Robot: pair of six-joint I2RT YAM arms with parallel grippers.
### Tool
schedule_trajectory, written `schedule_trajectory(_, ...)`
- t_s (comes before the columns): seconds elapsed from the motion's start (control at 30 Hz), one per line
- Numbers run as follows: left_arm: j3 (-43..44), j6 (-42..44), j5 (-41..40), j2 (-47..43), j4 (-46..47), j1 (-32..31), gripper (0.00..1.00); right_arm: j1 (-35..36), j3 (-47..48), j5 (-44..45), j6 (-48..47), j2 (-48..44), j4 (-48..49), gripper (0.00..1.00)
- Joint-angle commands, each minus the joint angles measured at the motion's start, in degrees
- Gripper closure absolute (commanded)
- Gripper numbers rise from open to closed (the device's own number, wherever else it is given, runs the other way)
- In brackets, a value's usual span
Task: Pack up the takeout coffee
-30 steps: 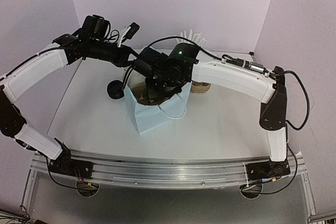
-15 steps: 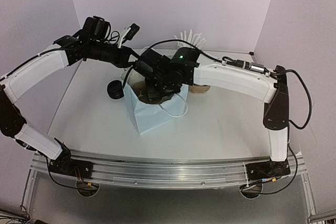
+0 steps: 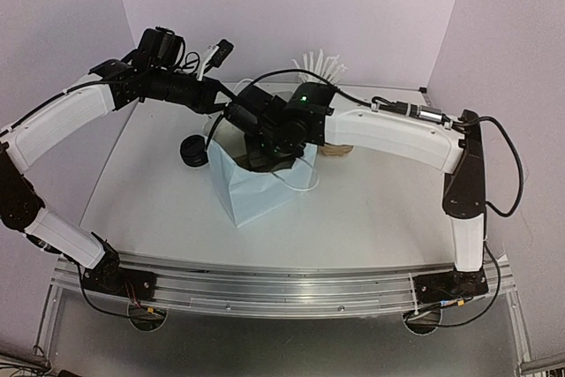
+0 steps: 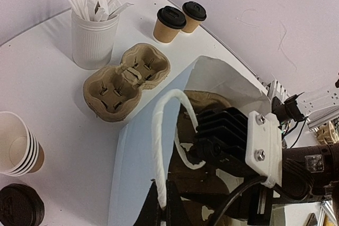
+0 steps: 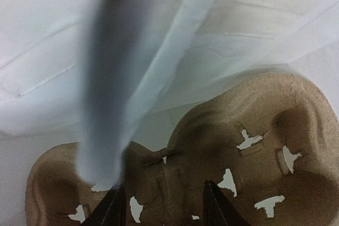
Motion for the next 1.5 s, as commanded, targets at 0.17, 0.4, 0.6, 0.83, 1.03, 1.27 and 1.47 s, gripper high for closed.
schedule_trajectory(0.17, 0.79, 2.31, -0.09, -0.61, 0.87, 0.5, 1.0, -0.4, 3.67, -0.05, -2.69, -3.74, -1.41, 0.34)
schedule_trajectory(0.4, 0.39, 3.95, -0.49, -1.02, 0.43, 0.92, 1.0, -0.4, 5.02, 1.03, -3.35, -6.66, -1.42, 0.22)
schedule_trajectory(0.6, 0.36, 6.8, 0.1, -1.23, -0.05, 1.0, 1.0, -0.42, 7.81, 0.79, -5.16, -7.99, -1.38, 0.22)
schedule_trajectory(0.83, 0.71, 12.05, 0.88, -1.67, -1.0, 1.0, 1.0, -0.44, 11.64, -2.88, -7.52, -10.51, 0.52, 0.22)
schedule_trajectory(1.03, 3.85, 21.86, 4.37, -2.26, -5.37, 0.99, 1.0, -0.75, 12.72, -14.34, -12.57, -13.96, 6.73, 0.22)
schedule_trajectory(1.27, 7.88, 34.25, 4.04, -4.27, -12.37, -0.99, 1.0, -0.75, 4.13, -13.23, -12.43, -23.35, 13.68, 0.23)
schedule_trajectory(1.47, 3.64, 41.56, 3.15, -10.69, -9.52, -4.58, 1.0, -0.82, -9.06, -1.76, -10.62, -33.05, 18.42, 0.23)
